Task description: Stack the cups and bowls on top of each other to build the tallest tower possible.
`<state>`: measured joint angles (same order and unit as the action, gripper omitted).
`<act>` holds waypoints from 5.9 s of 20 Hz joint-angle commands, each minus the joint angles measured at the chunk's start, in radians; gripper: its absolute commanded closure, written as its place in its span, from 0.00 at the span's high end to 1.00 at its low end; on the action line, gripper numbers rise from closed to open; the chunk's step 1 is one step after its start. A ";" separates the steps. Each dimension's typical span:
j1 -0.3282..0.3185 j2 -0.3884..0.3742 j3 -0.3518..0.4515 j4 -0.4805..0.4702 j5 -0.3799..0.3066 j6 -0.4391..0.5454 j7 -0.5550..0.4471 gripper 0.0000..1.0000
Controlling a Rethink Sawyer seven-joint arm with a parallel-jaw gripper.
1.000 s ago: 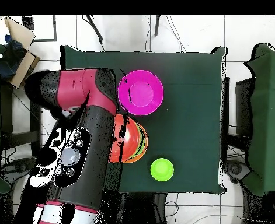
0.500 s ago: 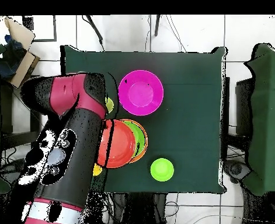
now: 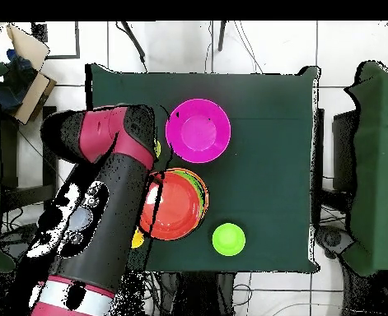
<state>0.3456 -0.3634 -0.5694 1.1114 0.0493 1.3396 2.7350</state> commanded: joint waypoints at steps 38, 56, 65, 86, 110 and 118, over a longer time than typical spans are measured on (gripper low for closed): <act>-0.012 0.014 0.019 0.089 -0.005 -0.238 0.109 0.00; -0.003 -0.006 0.034 0.136 0.003 -0.239 0.094 0.00; -0.004 -0.010 0.046 0.143 0.010 -0.248 0.087 0.00; -0.010 -0.005 0.078 0.135 0.065 -0.268 0.092 0.00; -0.011 -0.022 0.068 0.141 0.058 -0.253 0.057 1.00; -0.016 -0.033 0.073 0.143 0.055 -0.262 0.056 1.00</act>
<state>0.3439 -0.3925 -0.6075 1.2066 0.0979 1.1205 2.7350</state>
